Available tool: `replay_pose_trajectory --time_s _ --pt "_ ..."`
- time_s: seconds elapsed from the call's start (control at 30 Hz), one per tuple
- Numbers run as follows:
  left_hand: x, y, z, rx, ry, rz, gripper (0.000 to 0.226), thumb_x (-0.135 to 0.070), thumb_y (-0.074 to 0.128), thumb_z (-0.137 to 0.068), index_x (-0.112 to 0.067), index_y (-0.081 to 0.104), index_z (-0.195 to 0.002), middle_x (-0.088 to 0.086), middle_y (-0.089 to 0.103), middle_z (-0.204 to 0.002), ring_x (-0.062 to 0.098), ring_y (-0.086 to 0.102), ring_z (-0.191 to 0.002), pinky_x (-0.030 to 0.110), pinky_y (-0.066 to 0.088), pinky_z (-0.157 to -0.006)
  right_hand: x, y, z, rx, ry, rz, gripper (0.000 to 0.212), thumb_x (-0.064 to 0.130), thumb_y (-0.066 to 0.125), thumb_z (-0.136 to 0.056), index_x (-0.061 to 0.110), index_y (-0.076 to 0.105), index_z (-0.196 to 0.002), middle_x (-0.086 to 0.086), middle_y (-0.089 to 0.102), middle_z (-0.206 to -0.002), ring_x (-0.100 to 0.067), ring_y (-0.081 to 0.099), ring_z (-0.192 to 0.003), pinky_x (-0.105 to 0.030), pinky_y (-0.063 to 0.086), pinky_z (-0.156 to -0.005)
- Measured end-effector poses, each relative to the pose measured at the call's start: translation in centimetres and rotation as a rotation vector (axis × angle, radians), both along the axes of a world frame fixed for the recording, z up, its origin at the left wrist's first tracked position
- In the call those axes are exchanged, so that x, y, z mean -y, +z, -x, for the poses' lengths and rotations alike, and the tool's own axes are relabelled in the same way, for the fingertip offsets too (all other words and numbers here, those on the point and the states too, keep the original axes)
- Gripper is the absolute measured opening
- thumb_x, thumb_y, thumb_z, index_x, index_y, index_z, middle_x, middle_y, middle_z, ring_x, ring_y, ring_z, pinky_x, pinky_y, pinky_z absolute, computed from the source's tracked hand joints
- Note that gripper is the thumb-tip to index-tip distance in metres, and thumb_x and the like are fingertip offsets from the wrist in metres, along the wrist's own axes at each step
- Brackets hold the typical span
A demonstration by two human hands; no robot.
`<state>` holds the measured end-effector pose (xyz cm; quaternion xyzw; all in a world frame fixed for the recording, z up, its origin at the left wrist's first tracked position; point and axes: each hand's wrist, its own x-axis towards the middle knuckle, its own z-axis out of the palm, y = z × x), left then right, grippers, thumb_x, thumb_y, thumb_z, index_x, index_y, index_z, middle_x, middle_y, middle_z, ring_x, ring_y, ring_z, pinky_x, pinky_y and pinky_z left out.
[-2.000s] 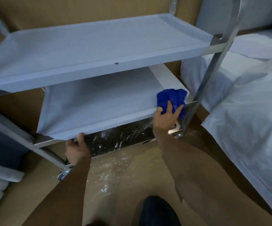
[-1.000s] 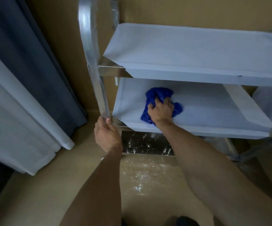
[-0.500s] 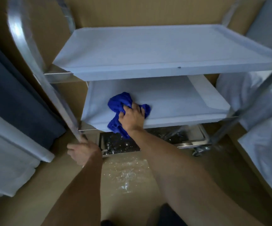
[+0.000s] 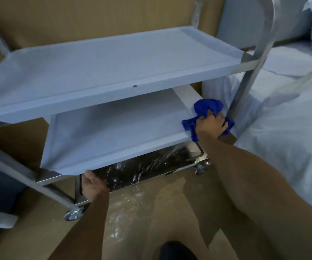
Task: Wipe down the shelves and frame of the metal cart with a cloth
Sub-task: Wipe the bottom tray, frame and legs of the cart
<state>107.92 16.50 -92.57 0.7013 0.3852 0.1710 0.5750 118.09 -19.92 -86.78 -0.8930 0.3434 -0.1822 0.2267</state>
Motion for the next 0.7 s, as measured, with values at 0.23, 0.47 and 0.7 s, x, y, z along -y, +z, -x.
replay_pose_trajectory --time_s 0.23,0.47,0.7 --pt "1.6 0.9 -1.0 -0.181 -0.275 -0.004 0.041 -0.038 0.067 -0.09 -0.009 0.053 -0.116 0.013 0.064 -0.112 0.029 0.063 -0.098 0.051 0.051 -0.095 -3.8 -4.1 3.9 0.386 -0.041 -0.068 0.044 0.029 0.041 -0.1 0.012 0.05 -0.141 -0.02 0.042 -0.148 -0.037 0.042 -0.133 -0.05 0.033 -0.115" --pt "3.0 -0.8 1.8 -0.288 -0.365 -0.206 0.04 -0.026 0.06 -0.097 -0.005 0.053 -0.13 0.017 0.067 -0.118 0.034 0.062 -0.108 0.04 0.047 -0.093 -9.5 -5.3 6.9 0.363 -0.153 -0.397 0.055 0.035 0.037 -0.098 0.013 0.033 -0.149 -0.026 0.037 -0.143 -0.039 0.05 -0.121 -0.046 0.043 -0.102" --pt "1.2 -6.8 6.3 -0.464 -0.316 -0.234 0.043 -0.014 0.058 -0.094 0.0 0.051 -0.134 0.024 0.062 -0.123 0.038 0.059 -0.112 0.042 0.048 -0.096 -8.9 -12.7 10.8 0.128 -0.15 -0.337 0.061 0.041 0.024 -0.094 0.015 0.033 -0.149 -0.03 0.043 -0.137 -0.046 0.049 -0.118 -0.056 0.04 -0.103"
